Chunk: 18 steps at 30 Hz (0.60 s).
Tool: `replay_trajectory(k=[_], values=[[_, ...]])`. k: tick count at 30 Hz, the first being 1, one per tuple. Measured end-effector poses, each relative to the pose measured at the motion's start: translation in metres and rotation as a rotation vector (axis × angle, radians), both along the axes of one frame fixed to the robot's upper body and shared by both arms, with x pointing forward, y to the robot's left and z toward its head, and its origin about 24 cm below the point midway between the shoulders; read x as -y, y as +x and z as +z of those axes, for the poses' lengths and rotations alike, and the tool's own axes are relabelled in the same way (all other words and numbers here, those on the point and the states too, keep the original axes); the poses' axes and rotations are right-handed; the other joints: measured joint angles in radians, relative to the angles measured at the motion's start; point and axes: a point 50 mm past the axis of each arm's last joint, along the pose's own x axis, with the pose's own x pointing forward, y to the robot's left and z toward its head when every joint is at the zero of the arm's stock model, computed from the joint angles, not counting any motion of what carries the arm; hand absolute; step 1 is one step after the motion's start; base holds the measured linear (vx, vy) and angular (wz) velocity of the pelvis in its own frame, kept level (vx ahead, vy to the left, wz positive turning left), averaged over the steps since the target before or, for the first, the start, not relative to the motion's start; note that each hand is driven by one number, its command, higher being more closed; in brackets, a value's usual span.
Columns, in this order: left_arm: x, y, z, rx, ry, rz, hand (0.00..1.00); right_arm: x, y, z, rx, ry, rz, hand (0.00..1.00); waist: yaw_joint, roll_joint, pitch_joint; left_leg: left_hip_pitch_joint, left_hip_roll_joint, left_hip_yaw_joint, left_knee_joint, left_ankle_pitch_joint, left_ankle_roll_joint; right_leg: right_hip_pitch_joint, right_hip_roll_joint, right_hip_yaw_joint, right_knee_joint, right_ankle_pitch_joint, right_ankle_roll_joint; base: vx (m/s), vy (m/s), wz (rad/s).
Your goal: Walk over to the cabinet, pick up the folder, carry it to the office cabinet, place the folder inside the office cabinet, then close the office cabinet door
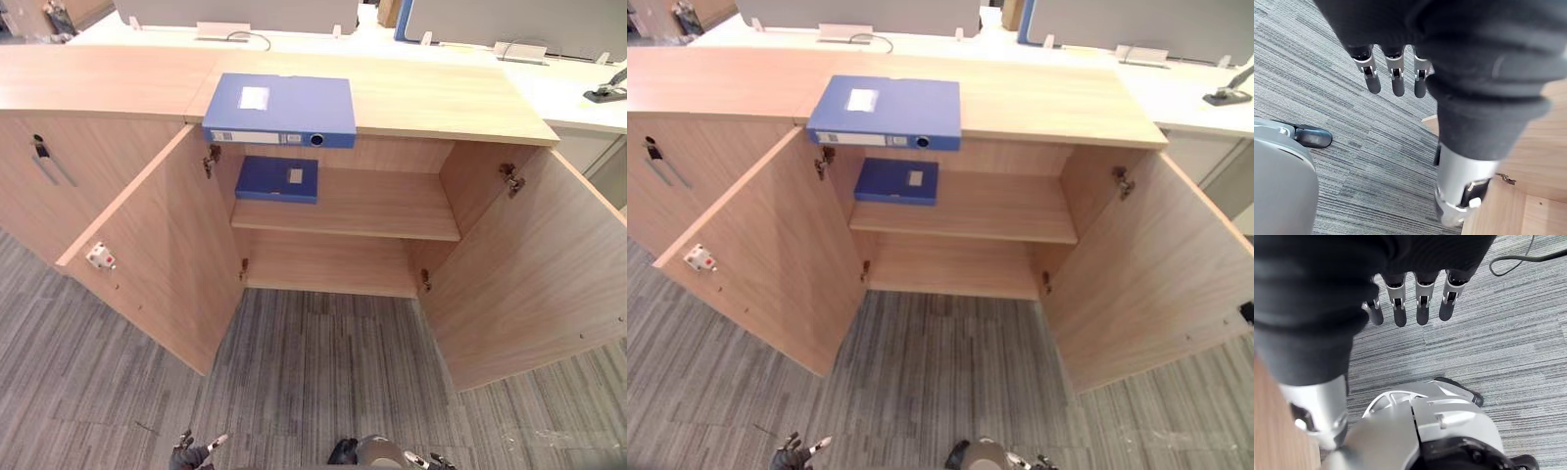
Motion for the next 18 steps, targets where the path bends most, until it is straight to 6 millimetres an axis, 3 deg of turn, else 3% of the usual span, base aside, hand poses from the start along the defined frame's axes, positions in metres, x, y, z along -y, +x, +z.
replay_trajectory(k=[2,5,8,9,11,12,13,14,15,17,18], values=[[0.000,0.000,0.000,-0.006,-0.001,-0.003,0.00,-0.002,-0.003,-0.001,-0.005,0.006,-0.010,0.00,0.000,0.007,-0.018,-0.034,0.022,-0.001,0.083,-0.054,-0.011,0.019,0.027,-0.005,-0.031,-0.001,0.001,0.23,0.003,0.04],[-0.004,-0.002,0.000,-0.014,0.011,-0.015,0.00,-0.008,-0.002,-0.002,0.002,0.028,-0.023,0.00,-0.002,0.007,-0.032,-0.126,0.071,0.010,0.364,-0.140,-0.049,0.093,0.080,-0.014,-0.115,0.014,0.000,0.32,0.006,-0.02],[-0.004,0.003,0.003,0.006,0.018,-0.032,0.00,-0.006,0.004,0.000,0.007,0.013,0.027,0.00,0.019,0.015,-0.027,-0.300,0.133,0.015,0.857,-0.139,-0.081,0.226,0.124,-0.005,-0.223,0.034,0.005,0.29,0.042,-0.20],[-0.004,0.005,0.004,0.015,0.019,-0.032,0.00,-0.004,0.012,0.001,0.026,0.001,0.043,0.00,0.025,0.017,-0.020,-0.371,0.131,0.035,0.963,-0.184,-0.043,0.275,0.116,0.021,-0.246,0.034,0.004,0.32,0.146,-0.43],[-0.003,0.005,0.004,0.021,0.016,-0.023,0.00,-0.001,0.023,0.004,0.051,-0.009,0.048,0.00,0.036,0.018,-0.014,-0.440,0.119,0.072,0.959,-0.213,0.003,0.292,0.091,0.065,-0.247,0.035,0.005,0.24,0.194,-0.66],[-0.002,0.005,0.003,0.023,0.009,-0.013,0.00,-0.002,0.033,0.005,0.077,-0.009,0.052,0.00,0.046,0.026,-0.008,-0.477,0.112,0.072,0.839,-0.214,0.019,0.286,0.073,0.107,-0.223,0.034,0.015,0.21,0.234,-0.87],[0.000,0.004,0.003,0.022,0.005,-0.010,0.00,-0.002,0.037,0.007,0.093,-0.014,0.057,0.00,0.054,0.046,-0.007,-0.479,0.117,0.053,0.717,-0.176,0.018,0.283,0.074,0.126,-0.209,0.029,0.028,0.32,0.390,-0.93],[0.001,0.001,0.002,0.011,0.000,-0.003,0.00,-0.008,0.043,0.007,0.112,-0.003,0.061,0.00,0.066,0.046,0.011,-0.450,0.104,0.061,0.628,-0.103,0.029,0.280,0.055,0.175,-0.192,0.001,0.078,0.30,0.331,-0.61],[-0.001,0.002,0.003,0.018,0.010,0.004,0.00,-0.016,0.044,0.006,0.116,0.014,0.092,0.00,0.065,0.026,0.010,-0.422,0.080,0.081,0.587,-0.101,0.034,0.275,0.047,0.199,-0.223,0.001,0.079,0.28,0.301,-0.44],[-0.001,0.003,0.003,0.023,0.009,0.011,0.00,-0.016,0.042,0.006,0.113,0.011,0.095,0.00,0.065,0.021,0.010,-0.388,0.035,0.042,0.557,-0.098,0.032,0.278,0.062,0.226,-0.290,0.012,0.067,0.11,0.089,0.00],[-0.002,0.004,0.003,0.027,0.010,0.014,0.00,-0.015,0.038,0.005,0.105,0.007,0.092,0.00,0.048,0.022,0.009,-0.368,0.000,0.017,0.538,-0.097,0.035,0.305,0.060,0.256,-0.316,0.060,0.070,0.07,0.044,0.32]])
